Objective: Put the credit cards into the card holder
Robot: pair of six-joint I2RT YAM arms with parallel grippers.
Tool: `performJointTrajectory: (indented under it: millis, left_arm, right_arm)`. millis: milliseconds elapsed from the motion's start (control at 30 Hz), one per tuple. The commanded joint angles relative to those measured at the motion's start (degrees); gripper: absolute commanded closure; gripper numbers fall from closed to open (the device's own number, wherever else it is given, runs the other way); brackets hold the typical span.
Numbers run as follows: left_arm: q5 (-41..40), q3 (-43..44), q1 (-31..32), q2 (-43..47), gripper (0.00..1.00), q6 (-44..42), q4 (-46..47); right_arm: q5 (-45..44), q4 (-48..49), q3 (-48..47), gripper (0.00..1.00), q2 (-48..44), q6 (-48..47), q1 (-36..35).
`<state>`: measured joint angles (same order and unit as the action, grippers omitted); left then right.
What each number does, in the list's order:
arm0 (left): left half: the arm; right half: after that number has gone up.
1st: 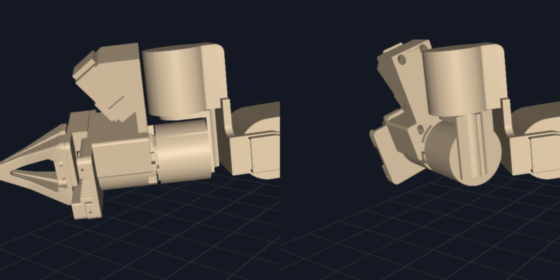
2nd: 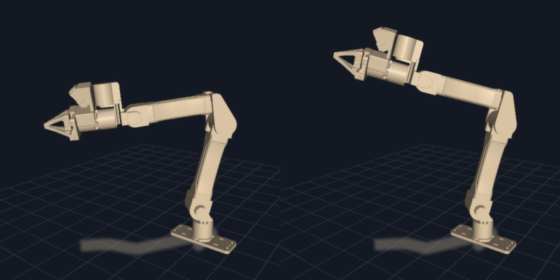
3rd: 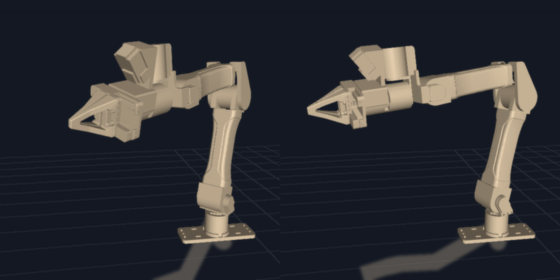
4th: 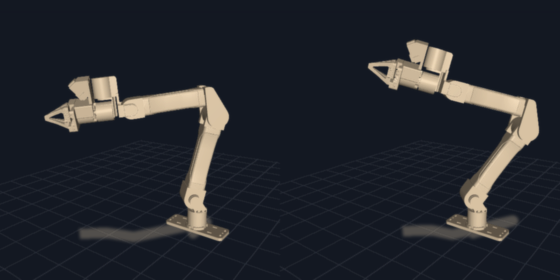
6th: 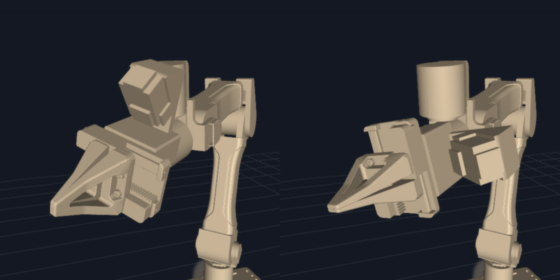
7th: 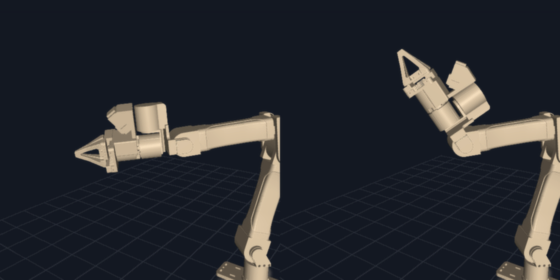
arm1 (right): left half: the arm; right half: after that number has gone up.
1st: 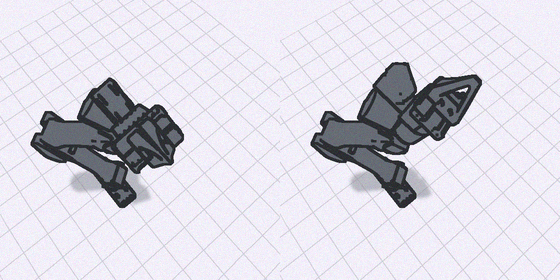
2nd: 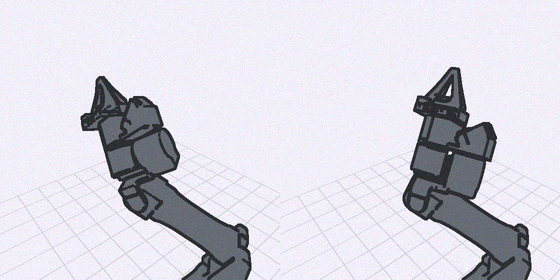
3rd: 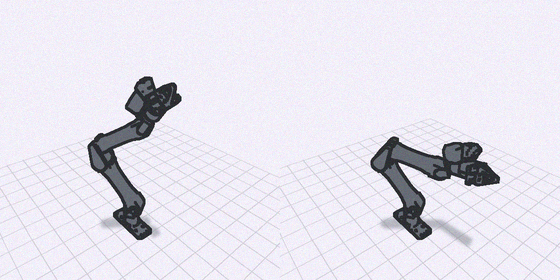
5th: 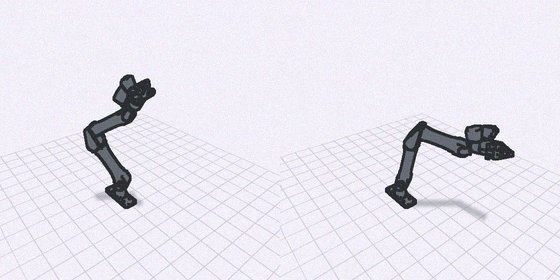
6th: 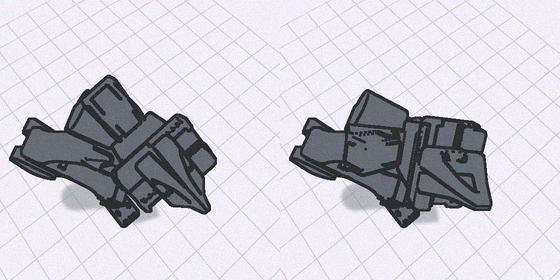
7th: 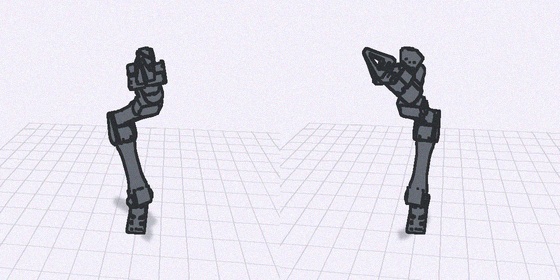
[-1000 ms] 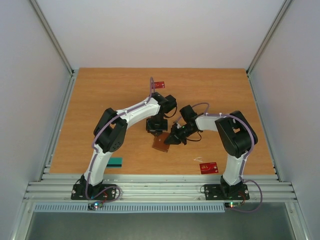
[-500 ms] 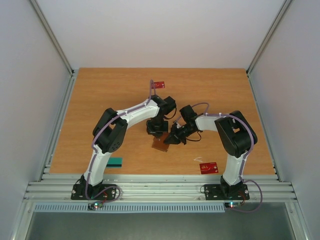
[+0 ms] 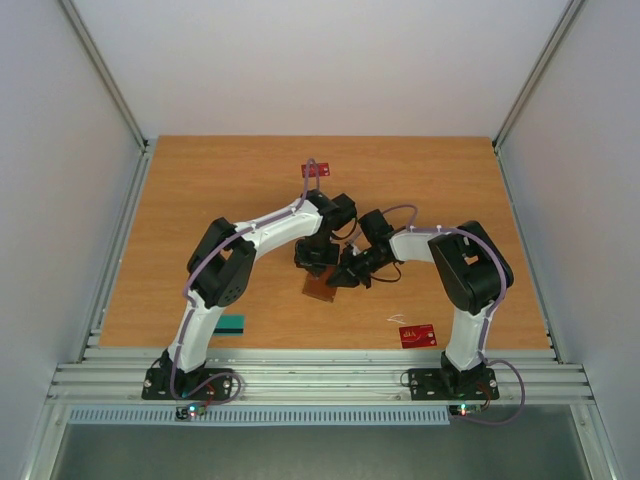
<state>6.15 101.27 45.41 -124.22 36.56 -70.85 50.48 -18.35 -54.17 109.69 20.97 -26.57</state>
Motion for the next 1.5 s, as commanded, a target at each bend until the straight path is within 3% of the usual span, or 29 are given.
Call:
performJointTrajectory:
  millis: [0,633,1467]
  left_arm:
    - [1.2,0.9,0.7,-1.1,1.0,-2.0,-0.8]
    - [-5.5,4.8,0.8,-2.8,1.0,-2.9,-6.1]
    - [-5.5,5.8,0.7,-5.3,1.0,-3.2,-4.0]
  right_arm:
    - [-12.0,-4.1,3.3,0.94,7.1,4.5,0.2]
    - [-11.7,-4.4,2.4,0.95,8.0,4.7,0.1]
    - [-11.0,-4.6,2.0,0.96,9.0,4.3,0.2]
